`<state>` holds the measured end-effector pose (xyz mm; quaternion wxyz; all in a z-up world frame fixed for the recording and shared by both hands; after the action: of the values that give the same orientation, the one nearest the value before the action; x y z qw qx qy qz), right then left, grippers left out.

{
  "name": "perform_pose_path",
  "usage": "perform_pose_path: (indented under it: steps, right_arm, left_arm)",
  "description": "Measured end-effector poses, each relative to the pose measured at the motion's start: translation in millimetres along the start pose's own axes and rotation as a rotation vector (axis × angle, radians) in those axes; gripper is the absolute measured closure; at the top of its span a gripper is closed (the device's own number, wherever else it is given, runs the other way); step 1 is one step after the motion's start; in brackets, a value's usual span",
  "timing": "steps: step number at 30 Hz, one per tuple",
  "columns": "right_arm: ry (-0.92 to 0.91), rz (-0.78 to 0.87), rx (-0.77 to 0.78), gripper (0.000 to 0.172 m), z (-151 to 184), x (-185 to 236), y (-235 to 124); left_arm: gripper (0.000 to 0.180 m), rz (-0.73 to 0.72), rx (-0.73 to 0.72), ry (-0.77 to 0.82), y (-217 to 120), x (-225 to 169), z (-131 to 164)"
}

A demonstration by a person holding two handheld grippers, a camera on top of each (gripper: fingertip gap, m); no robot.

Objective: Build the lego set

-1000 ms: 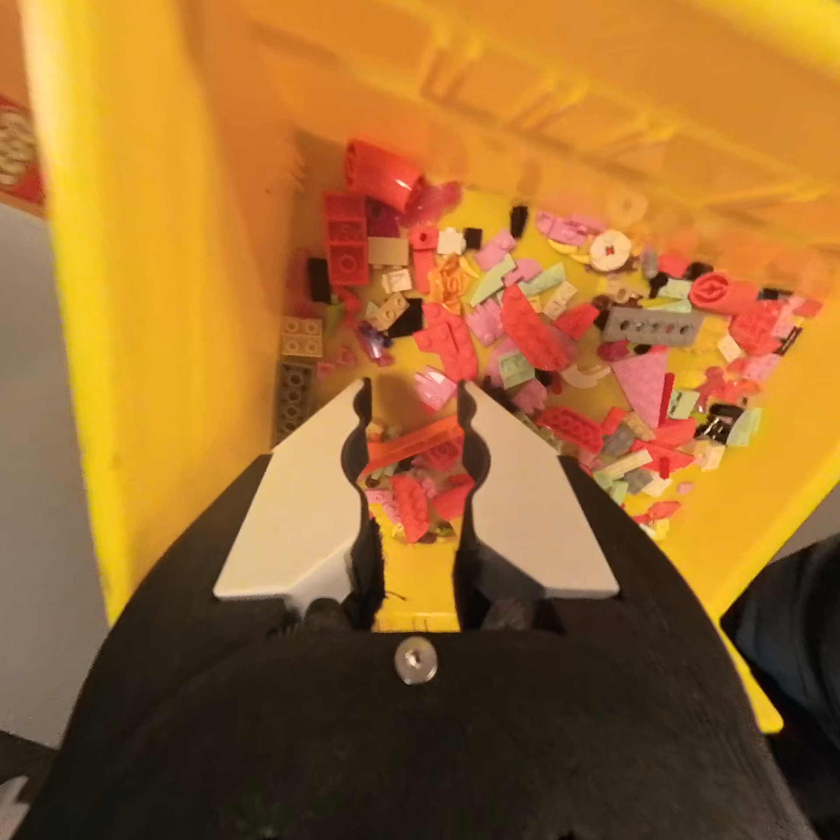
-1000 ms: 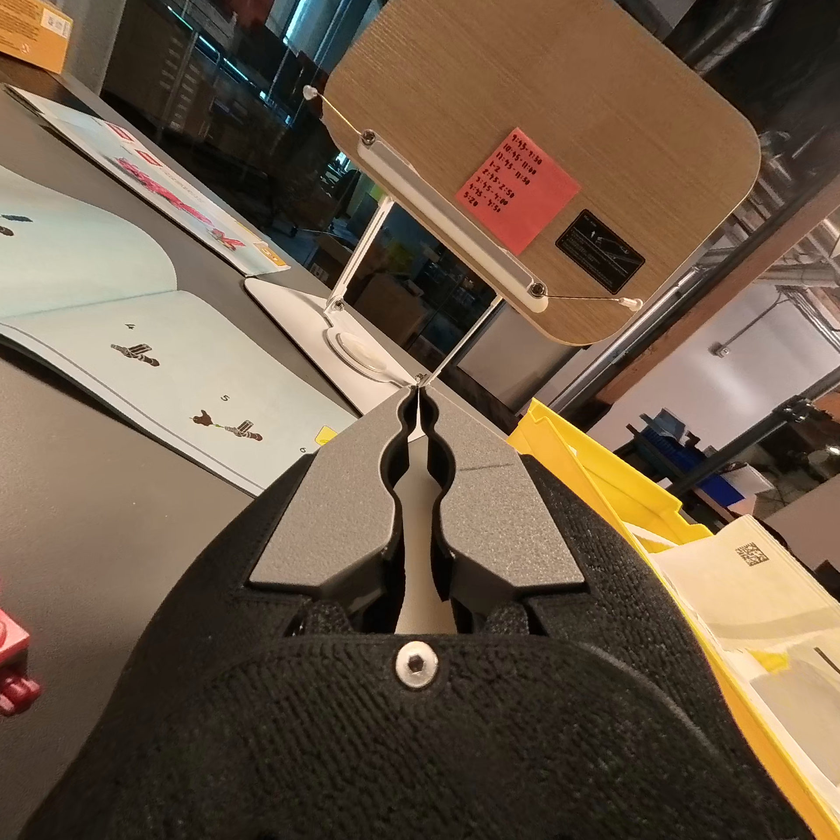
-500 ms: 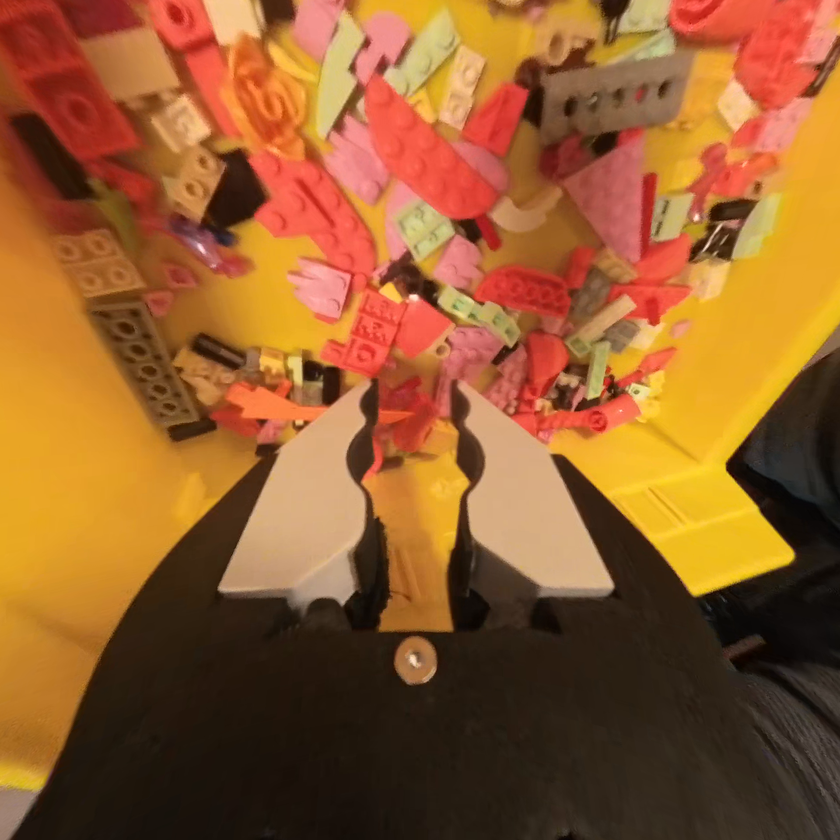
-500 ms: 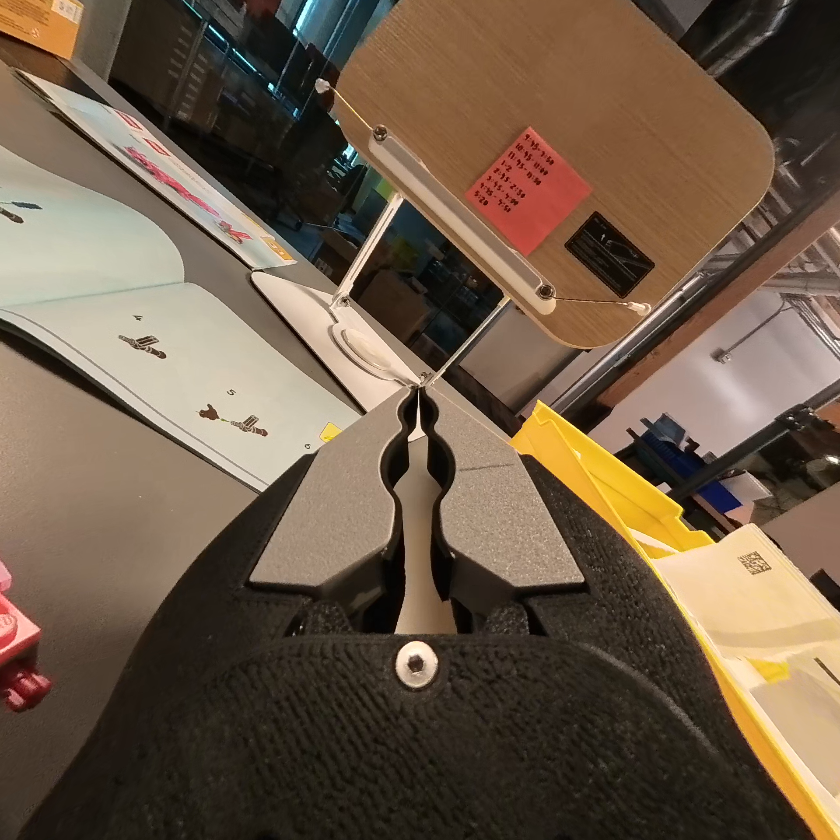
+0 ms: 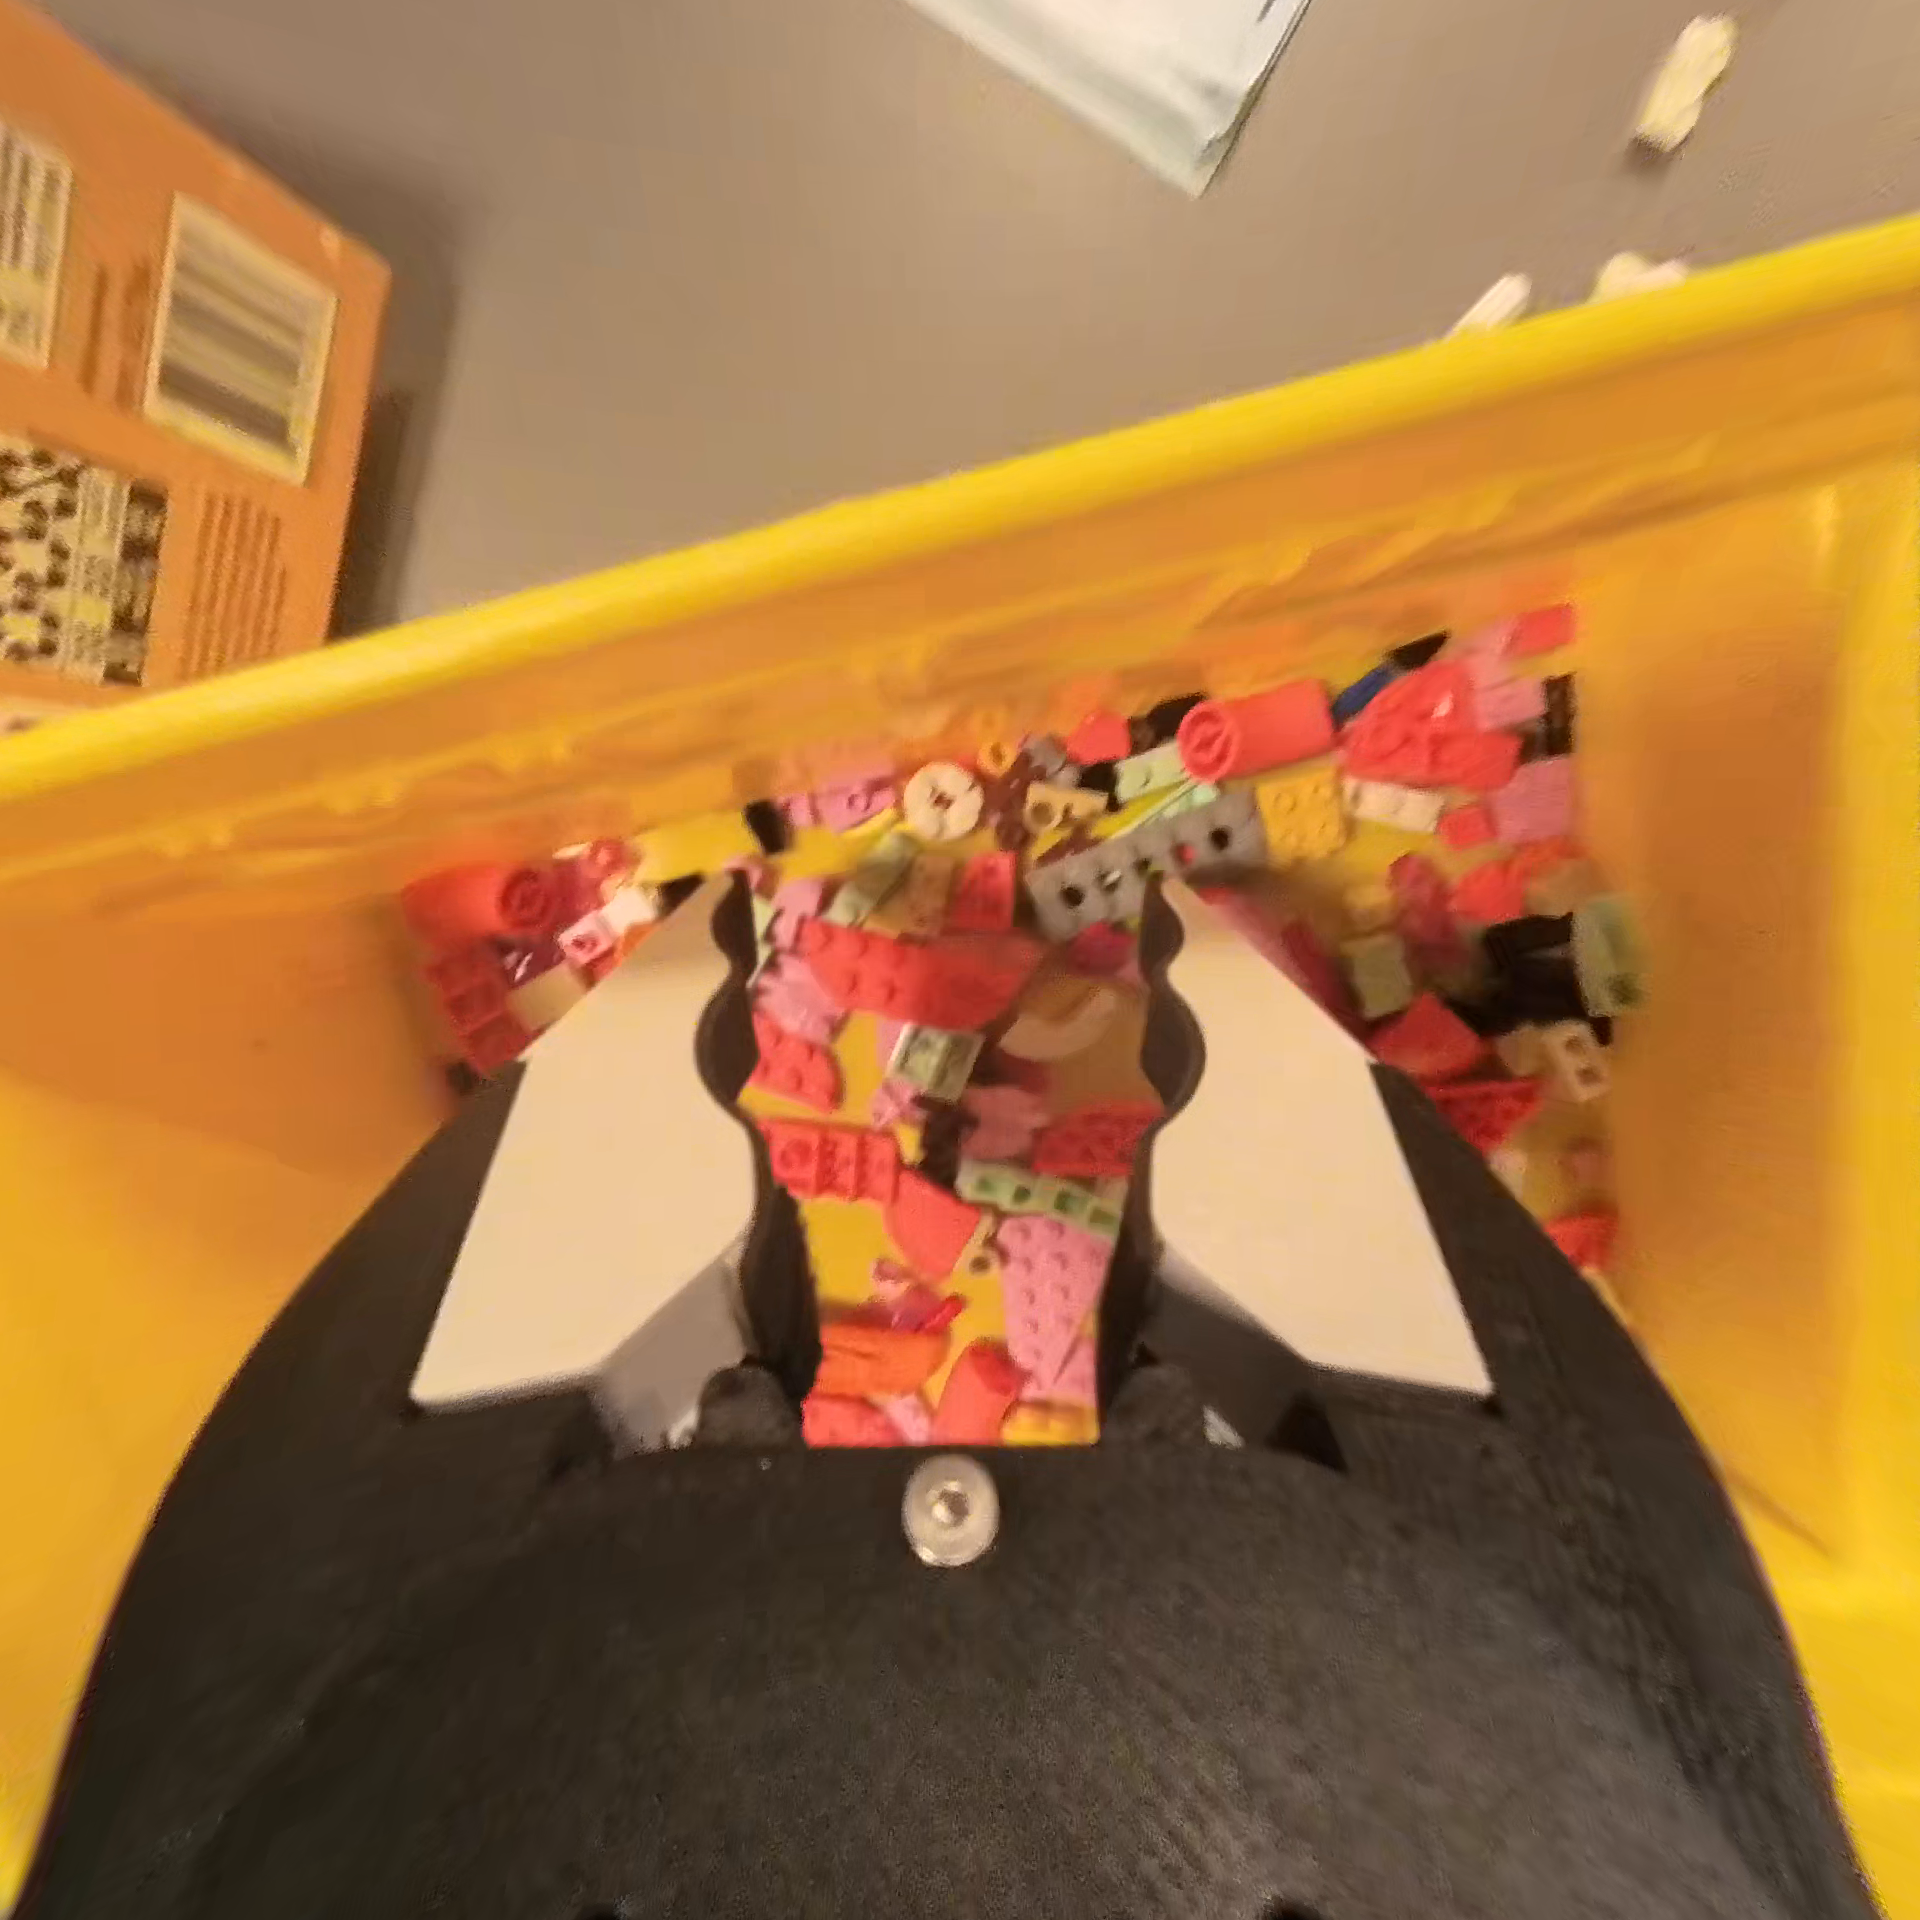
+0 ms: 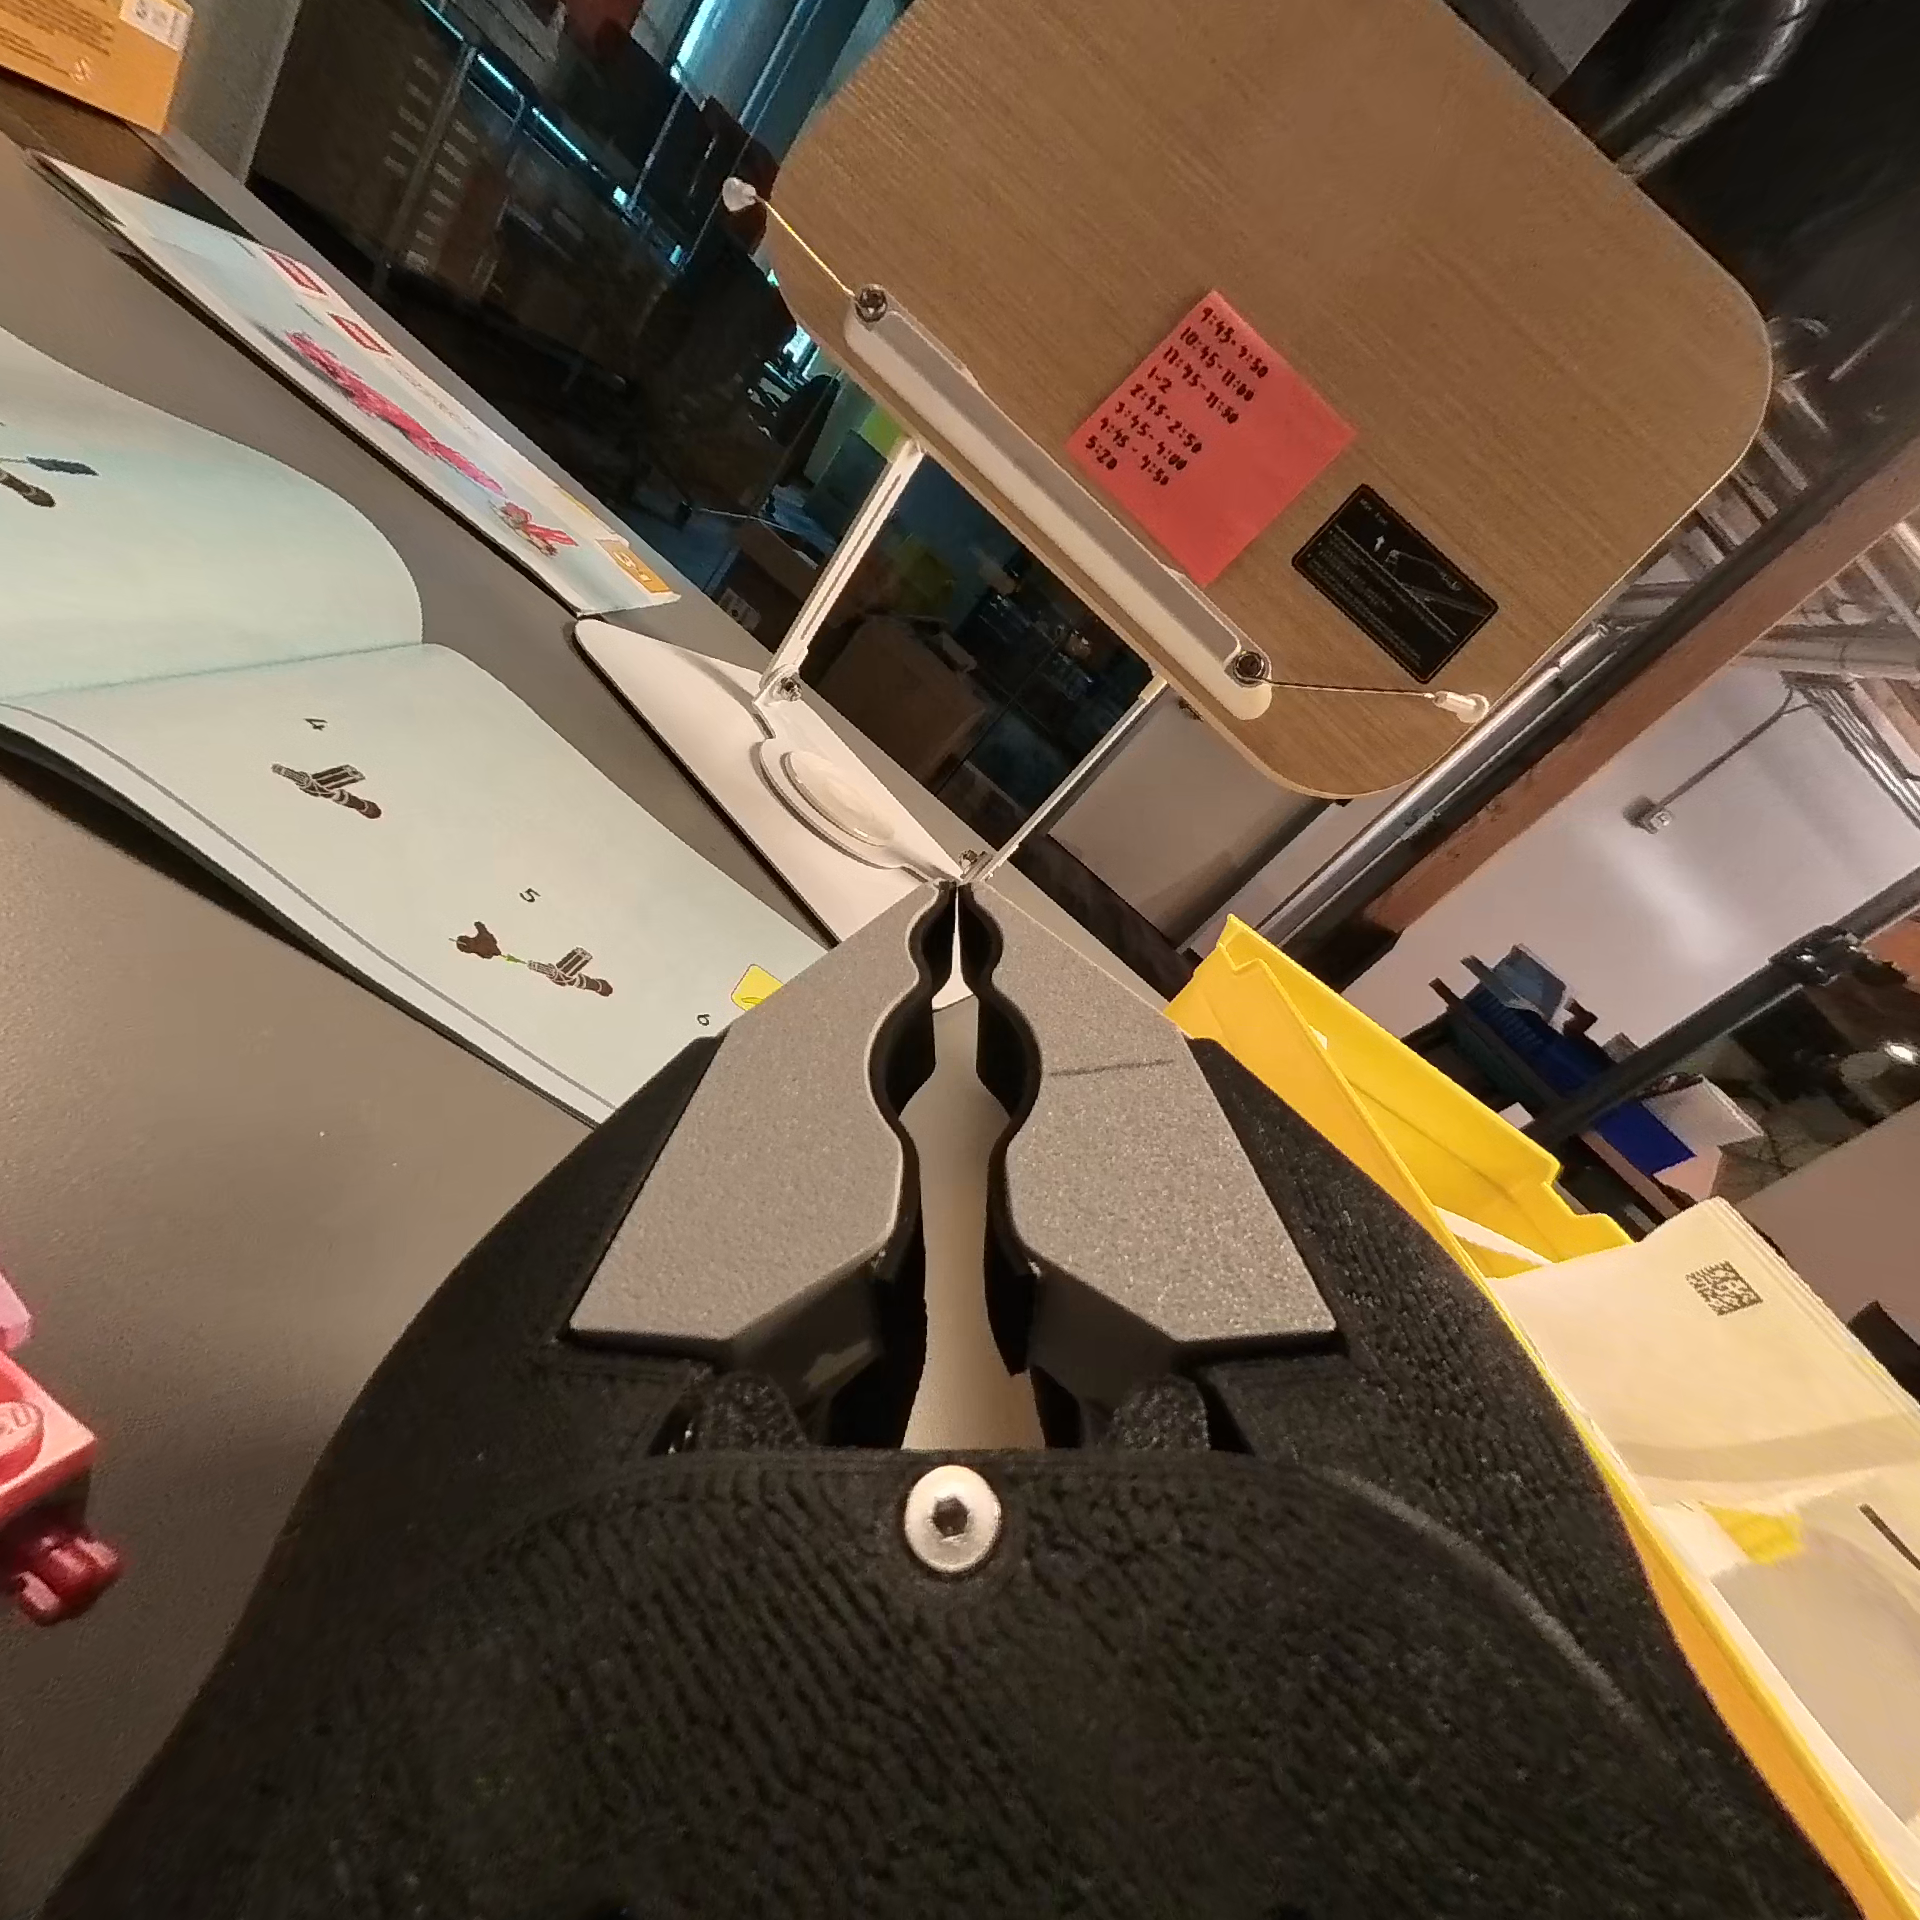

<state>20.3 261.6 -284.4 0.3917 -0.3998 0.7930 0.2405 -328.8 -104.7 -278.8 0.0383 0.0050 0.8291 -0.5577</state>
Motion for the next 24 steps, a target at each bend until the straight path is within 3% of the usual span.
perform_pose_path:
  steps: [2, 5, 7, 12, 15, 17, 19, 21, 24]
  right_arm:
    - [0.0, 0.0, 0.0, 0.172, 0.0, 0.0, 0.1]
    - [-0.002, -0.001, 0.0, 0.172, -0.2, 0.2, 0.0]
    - [-0.002, -0.002, -0.001, 0.172, -0.2, 0.2, 0.1]
    - [-0.003, -0.002, 0.001, 0.172, -0.3, 0.4, 0.1]
    - [-0.003, -0.002, 0.002, 0.172, -0.2, 0.4, 0.2]
    - [-0.003, -0.003, 0.002, 0.172, -0.3, 0.4, 0.2]
    - [-0.004, -0.003, 0.002, 0.172, -0.3, 0.4, 0.3]
    - [-0.004, -0.002, 0.003, 0.172, -0.2, 0.4, 0.4]
    - [-0.004, -0.002, 0.003, 0.172, -0.2, 0.4, 0.4]
  left_arm:
    - [0.091, 0.028, 0.017, 0.004, 6.9, -8.8, -2.9]
    - [0.085, 0.016, 0.081, 0.047, 18.9, -15.4, -0.2]
    - [0.098, -0.011, 0.123, 0.076, 21.2, -14.8, 3.8]
    - [0.15, -0.073, 0.205, 0.049, 11.1, 0.7, 17.2]
    - [0.154, -0.123, 0.221, -0.029, 4.0, 16.4, 24.9]
    - [0.173, -0.148, 0.182, -0.078, -3.2, 25.1, 25.3]
    - [0.173, -0.196, 0.106, -0.146, -11.3, 34.8, 21.6]
    - [0.149, -0.16, 0.018, -0.197, -17.7, 36.3, 15.3]
    - [0.127, -0.059, -0.072, -0.248, -23.9, 31.3, 5.4]
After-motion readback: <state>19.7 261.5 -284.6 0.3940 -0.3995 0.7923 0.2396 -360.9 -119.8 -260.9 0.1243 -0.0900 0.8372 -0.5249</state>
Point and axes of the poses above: each gripper's, where its closed fingertips meet, y out along the fingers, z out of its underside, x = y × z across the jaws, the point moved 7 cm from there along -y, back along the fingers, and after that the axes turned 15 degrees about -y, right-handed, at the moved point
